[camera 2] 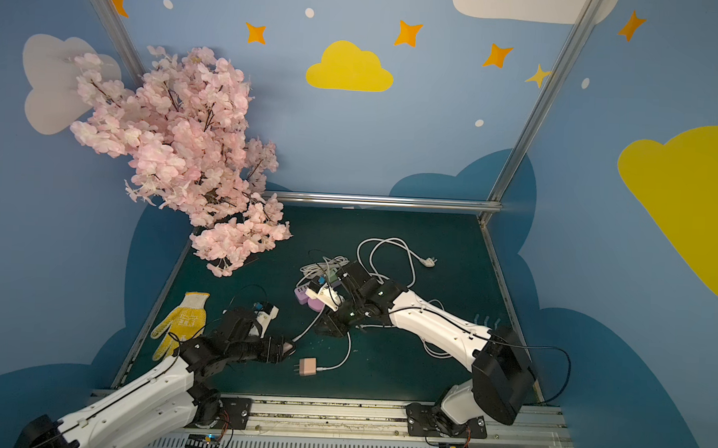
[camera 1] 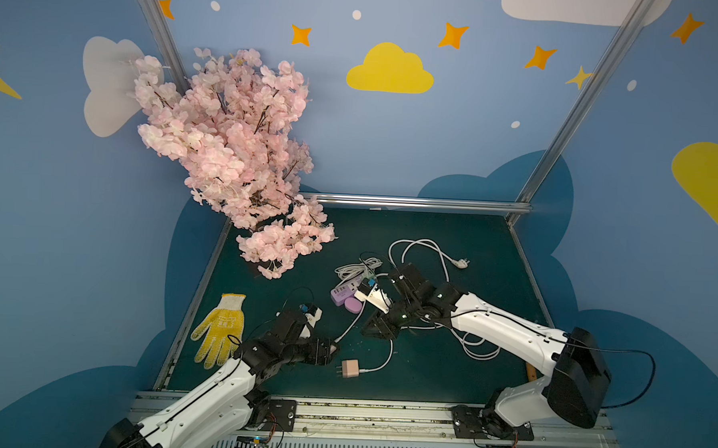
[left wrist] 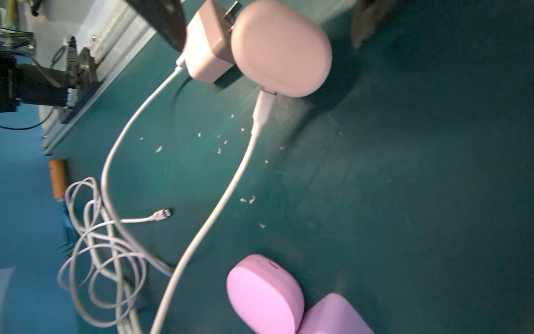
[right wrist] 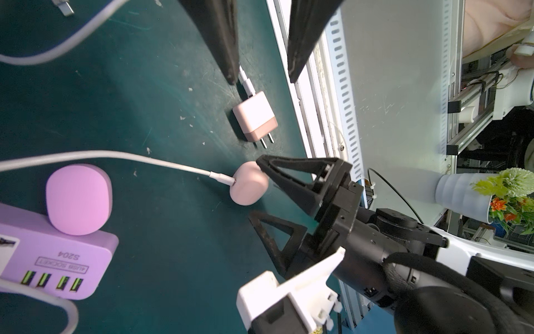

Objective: Charge the bluetooth headset
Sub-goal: Pick up the plug from the center of the board.

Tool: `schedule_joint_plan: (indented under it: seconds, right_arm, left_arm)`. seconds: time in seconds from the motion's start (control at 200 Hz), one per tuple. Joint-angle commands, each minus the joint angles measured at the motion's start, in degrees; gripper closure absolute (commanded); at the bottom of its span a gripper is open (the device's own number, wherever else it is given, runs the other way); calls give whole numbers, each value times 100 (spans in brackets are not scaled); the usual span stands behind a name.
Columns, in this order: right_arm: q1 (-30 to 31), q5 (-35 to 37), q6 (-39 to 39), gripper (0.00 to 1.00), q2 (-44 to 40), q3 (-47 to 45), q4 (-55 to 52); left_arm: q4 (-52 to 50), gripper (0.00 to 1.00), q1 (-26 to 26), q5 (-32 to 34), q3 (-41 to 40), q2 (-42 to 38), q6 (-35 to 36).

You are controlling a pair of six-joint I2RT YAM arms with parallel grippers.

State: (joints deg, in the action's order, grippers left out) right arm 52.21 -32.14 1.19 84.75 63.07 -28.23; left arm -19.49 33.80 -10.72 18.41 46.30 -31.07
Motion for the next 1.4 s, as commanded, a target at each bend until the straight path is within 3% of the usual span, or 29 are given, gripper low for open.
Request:
schedule_joint_plan:
  seconds: [0.0, 0.185, 0.35, 0.411, 0.621, 0.951, 1.056, 1.232, 1.392]
  right_arm:
    - [-26, -20, 14, 71, -64, 100, -113]
    - [-26, -16, 69, 73, -48, 57, -117]
    - [71, -103, -15, 90, 172, 122, -221]
    - [180, 18, -131, 91, 292, 135, -278]
    - [986, 1129, -1075, 70, 561, 63, 63]
    - [1699, 3057, -2744, 63, 1308, 1, 1667]
    - [1919, 3684, -3141, 63, 1723, 18, 2051]
    - [2427, 4414, -3745, 63, 2317, 227, 2112]
    - [2491, 4346, -3591, 61, 2394, 258, 2057]
  left_arm:
    - [-214, 0, 286, 488, 263, 356, 72]
    - [-42, 0, 550, 742, 575, 616, -225]
    - [-321, 5, 548, 850, 861, -22, -453]
    - [-505, 5, 549, 1020, 909, -367, -590]
    - [-1088, 6, 476, 1811, 763, -1806, -1231]
    - [-2472, 4, -467, 2329, 812, -3132, -2430]
    - [-2734, 4, -807, 2355, 861, -3310, -2675]
    - [-2720, 4, -1038, 2257, 1005, -3163, -2491]
    - [-2455, 4, -1154, 1999, 985, -2890, -2333]
